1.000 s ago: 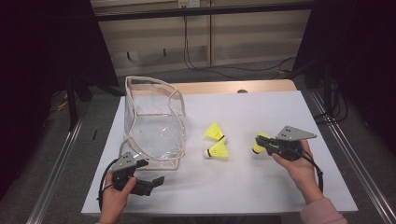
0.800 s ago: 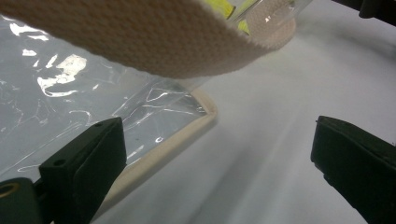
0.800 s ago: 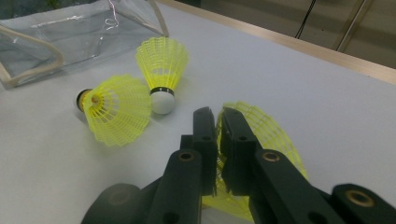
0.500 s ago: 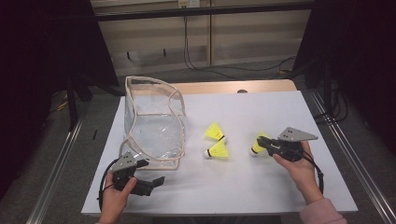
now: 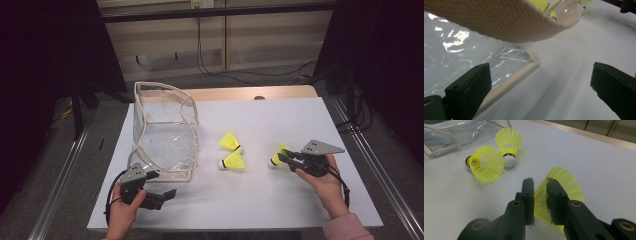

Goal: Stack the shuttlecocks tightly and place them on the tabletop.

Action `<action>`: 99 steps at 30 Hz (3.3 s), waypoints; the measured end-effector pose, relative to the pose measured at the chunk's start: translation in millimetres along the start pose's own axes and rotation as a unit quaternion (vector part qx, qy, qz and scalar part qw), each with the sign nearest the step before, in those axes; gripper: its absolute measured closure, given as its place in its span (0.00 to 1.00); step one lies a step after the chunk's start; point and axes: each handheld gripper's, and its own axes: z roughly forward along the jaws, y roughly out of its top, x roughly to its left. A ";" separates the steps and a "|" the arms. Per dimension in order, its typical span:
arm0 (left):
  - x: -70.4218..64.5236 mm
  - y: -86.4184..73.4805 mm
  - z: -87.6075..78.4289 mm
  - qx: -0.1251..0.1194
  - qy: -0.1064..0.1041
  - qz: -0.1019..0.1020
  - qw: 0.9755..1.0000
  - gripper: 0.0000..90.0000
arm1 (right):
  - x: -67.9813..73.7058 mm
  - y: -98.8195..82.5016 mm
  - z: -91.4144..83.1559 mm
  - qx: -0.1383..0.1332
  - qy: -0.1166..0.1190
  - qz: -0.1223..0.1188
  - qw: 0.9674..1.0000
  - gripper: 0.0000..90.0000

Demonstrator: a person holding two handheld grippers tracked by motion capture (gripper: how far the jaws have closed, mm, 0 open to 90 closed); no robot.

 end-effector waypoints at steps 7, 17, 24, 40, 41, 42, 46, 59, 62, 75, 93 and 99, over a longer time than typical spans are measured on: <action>0.2 0.0 0.1 0.000 0.000 0.000 1.000 0.04 | -2.6 -0.1 -5.0 0.004 -0.010 0.008 1.000 0.73; 1.0 0.0 -0.8 0.000 0.002 0.003 1.000 0.04 | -6.1 -3.8 -8.0 0.014 -0.020 0.017 1.000 0.58; 0.6 -0.2 -1.8 0.002 -0.003 -0.002 1.000 0.04 | -7.9 -8.1 -8.6 0.021 -0.020 0.020 0.999 0.52; -0.1 0.2 -1.8 -0.006 0.001 -0.001 1.000 0.04 | -9.9 -16.3 -12.2 0.028 -0.031 0.022 0.999 0.27; -0.3 0.2 -2.0 -0.007 0.001 -0.002 1.000 0.04 | -10.5 -16.9 -13.0 0.027 -0.031 0.025 0.999 0.26; 0.3 0.3 -2.5 -0.005 0.001 0.002 1.000 0.04 | -11.1 -17.3 -13.7 0.028 -0.032 0.026 0.999 0.25; -0.6 -0.5 -2.3 -0.002 -0.003 -0.006 1.000 0.04 | -13.3 -18.3 -13.9 0.028 -0.035 0.023 0.999 0.22; -1.6 0.6 -2.9 -0.005 0.005 0.006 1.000 0.04 | -11.0 -17.6 -11.7 0.045 -0.030 0.029 0.998 0.22; -1.6 0.6 -2.9 -0.005 0.006 0.006 1.000 0.04 | -11.0 -18.5 -12.3 0.045 -0.019 0.028 0.998 0.37; -3.7 1.6 -2.6 -0.005 0.006 0.008 1.000 0.04 | -5.1 -19.0 -10.9 0.057 0.028 -0.007 0.998 0.83; -4.7 2.2 -1.7 -0.007 0.007 0.007 1.000 0.04 | -3.8 -14.8 -12.6 0.044 0.063 -0.008 0.997 1.00; -4.4 1.1 -4.1 -0.010 0.009 0.008 1.000 0.04 | -4.6 -9.8 -13.8 0.018 0.072 -0.001 0.997 1.00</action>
